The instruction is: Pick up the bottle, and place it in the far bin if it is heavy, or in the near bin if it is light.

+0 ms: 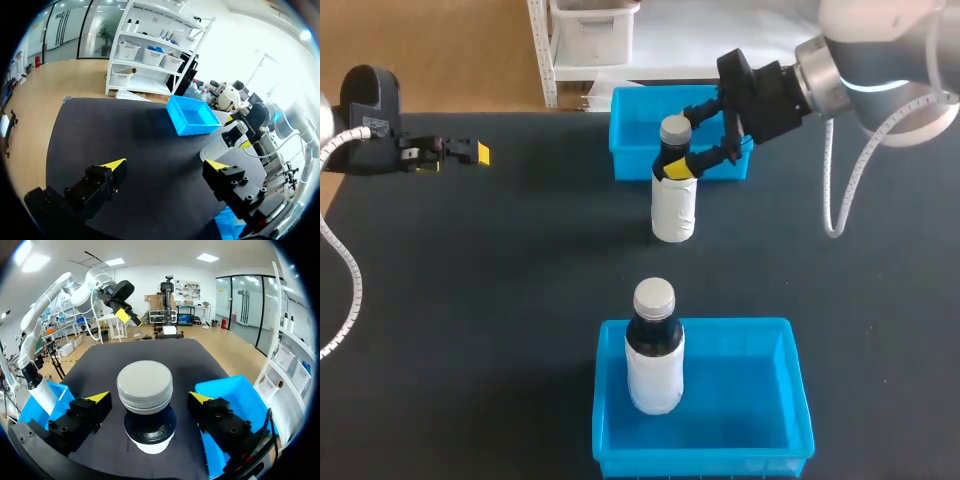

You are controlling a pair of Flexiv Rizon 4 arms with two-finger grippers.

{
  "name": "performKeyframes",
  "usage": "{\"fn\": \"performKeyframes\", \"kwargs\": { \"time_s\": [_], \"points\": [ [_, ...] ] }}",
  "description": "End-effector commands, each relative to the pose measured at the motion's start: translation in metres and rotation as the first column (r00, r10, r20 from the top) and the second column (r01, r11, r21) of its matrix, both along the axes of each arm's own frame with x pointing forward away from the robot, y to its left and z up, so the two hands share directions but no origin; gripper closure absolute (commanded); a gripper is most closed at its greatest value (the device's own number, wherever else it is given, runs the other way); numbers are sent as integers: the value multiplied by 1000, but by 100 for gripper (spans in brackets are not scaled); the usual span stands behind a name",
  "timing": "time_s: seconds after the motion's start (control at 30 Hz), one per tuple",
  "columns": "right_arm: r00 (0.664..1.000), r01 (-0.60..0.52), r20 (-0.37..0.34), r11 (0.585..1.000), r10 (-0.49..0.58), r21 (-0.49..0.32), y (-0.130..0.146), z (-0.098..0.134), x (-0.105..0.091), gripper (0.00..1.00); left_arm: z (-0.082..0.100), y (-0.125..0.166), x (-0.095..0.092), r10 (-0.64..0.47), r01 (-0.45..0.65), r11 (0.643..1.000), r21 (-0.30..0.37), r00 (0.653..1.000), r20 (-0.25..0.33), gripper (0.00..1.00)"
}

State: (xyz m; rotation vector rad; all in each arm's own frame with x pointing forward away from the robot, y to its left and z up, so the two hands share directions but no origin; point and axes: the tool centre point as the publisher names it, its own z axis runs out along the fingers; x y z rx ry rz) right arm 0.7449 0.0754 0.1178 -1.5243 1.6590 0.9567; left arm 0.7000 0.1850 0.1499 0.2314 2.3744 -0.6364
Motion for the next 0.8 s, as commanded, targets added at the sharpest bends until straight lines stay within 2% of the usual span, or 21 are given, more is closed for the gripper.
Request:
{"fn": "performKeyframes", "kwargs": {
  "time_s": [0.03,0.07,0.1,0.17,0.3,0.47,0.57,0.67,0.8],
  "points": [
    [1000,-7,-2,1000,7,8,1,-1,3,21,0,0,0,0,0,1000,0,1000,0,0],
    [1000,-7,-2,1000,7,8,1,-1,3,31,0,0,0,0,0,1000,0,1000,0,0],
    [1000,-8,-2,1000,8,9,1,-1,3,36,0,0,0,0,0,1000,0,1000,0,0],
    [1000,-9,-2,1000,9,9,1,-2,2,51,0,0,0,0,0,1000,0,1000,0,0],
    [1000,-9,-5,1000,9,9,2,-3,2,55,0,0,0,0,0,1000,0,1000,0,0],
    [1000,-10,-3,1000,10,11,3,-1,0,65,0,0,0,0,0,1000,0,1000,0,0],
    [1000,-11,1,1000,11,10,3,1,-1,76,0,0,0,0,0,1000,0,1000,0,0],
    [1000,-10,7,1000,10,11,1,5,-2,99,0,0,0,0,0,1000,0,1000,0,0],
    [1000,-7,16,1000,7,17,-1,16,-3,100,0,0,0,0,0,1000,0,1000,0,0]
  ]
}}
